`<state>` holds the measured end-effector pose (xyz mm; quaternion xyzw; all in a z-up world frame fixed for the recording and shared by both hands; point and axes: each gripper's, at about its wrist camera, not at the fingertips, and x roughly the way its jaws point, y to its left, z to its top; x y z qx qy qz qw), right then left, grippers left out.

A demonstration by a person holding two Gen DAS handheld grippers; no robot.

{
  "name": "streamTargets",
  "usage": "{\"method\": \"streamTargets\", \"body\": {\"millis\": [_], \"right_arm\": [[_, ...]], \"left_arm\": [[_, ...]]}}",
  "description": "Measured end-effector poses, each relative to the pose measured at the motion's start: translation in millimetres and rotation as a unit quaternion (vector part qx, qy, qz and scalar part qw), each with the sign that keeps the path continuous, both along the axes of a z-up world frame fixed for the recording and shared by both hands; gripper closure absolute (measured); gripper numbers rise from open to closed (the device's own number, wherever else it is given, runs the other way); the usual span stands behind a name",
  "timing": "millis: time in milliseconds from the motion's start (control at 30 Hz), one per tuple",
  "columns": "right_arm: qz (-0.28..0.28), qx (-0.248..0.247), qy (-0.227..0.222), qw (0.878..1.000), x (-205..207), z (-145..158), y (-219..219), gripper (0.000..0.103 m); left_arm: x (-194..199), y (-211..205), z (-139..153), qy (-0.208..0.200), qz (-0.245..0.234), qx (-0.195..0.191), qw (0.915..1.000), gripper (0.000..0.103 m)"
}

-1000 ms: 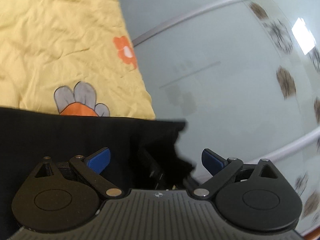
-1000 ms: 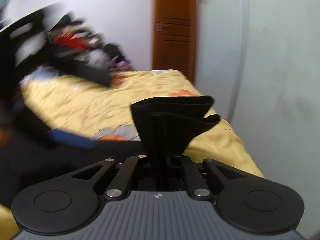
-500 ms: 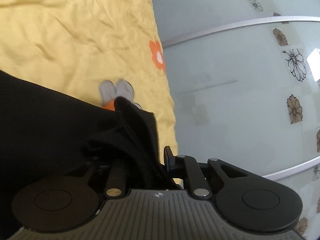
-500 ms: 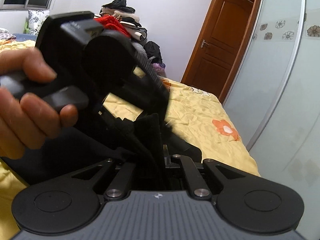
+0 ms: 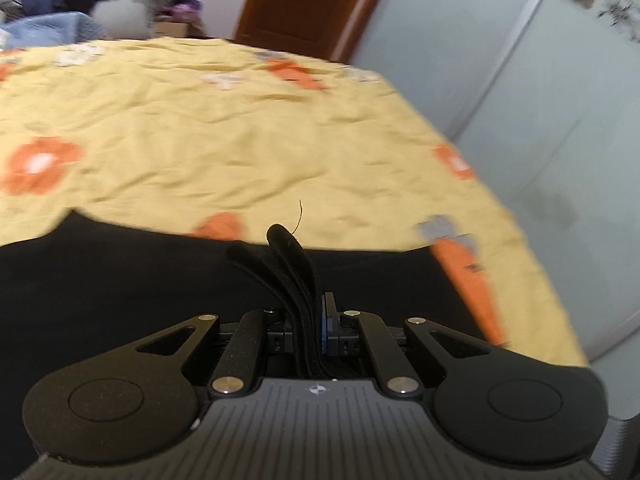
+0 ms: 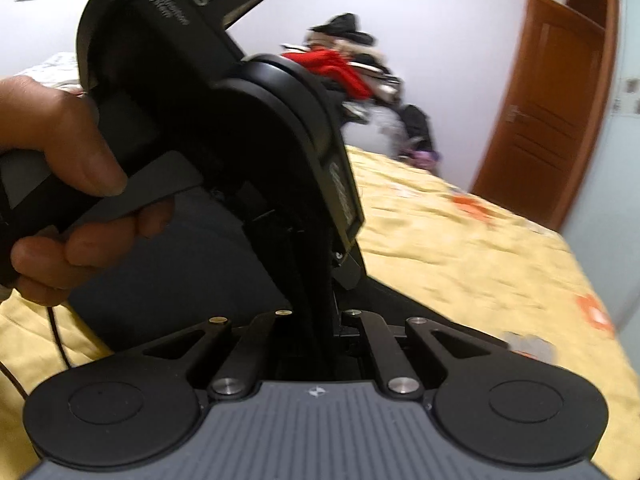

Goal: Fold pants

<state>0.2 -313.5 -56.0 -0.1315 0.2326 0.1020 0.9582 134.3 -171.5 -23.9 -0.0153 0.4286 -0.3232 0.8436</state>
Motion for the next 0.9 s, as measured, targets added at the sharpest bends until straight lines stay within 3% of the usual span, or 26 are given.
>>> {"method": "streamTargets", "body": {"millis": [100,200,333,400,467,567,667,700,800,900], "right_arm": [[0.024,0.009,0.012,1.000,4,-7,17,0.099],[0.026,0.008,0.040,0.999,11,-17,22,0.095],[0.024,0.019,0.072,0.997,3,-17,17,0.073],[0.061,0.031,0.084,0.994,-16,-6,10,0.069],[0.082,0.074,0.075,0.991,-36,9,-14,0.069],[0.023,0.147,0.062,0.987,-41,24,-71,0.069],[-0.063,0.155,0.073,0.983,-22,17,-106,0.068],[-0.082,0.150,0.084,0.982,-14,9,-114,0.069],[-0.119,0.142,0.122,0.975,1,-16,-124,0.069],[-0.141,0.132,0.103,0.976,-19,2,-110,0.068]], "left_arm": [[8,17,-9,0.000,0.014,0.023,0.9997,0.094],[16,28,-18,-0.007,0.026,0.051,0.9983,0.076],[18,49,-9,-0.053,0.074,0.076,0.9929,0.059],[22,59,-2,-0.078,0.104,0.089,0.9876,0.058],[27,68,5,-0.073,0.113,0.087,0.9870,0.057],[25,64,9,-0.035,0.074,0.043,0.9957,0.053],[15,46,1,0.016,0.009,-0.006,0.9998,0.043],[13,39,-4,0.021,0.000,-0.002,0.9998,0.042],[10,23,-19,-0.010,0.010,0.074,0.9972,0.046],[1,28,-8,-0.023,0.013,0.067,0.9974,0.040]]}}
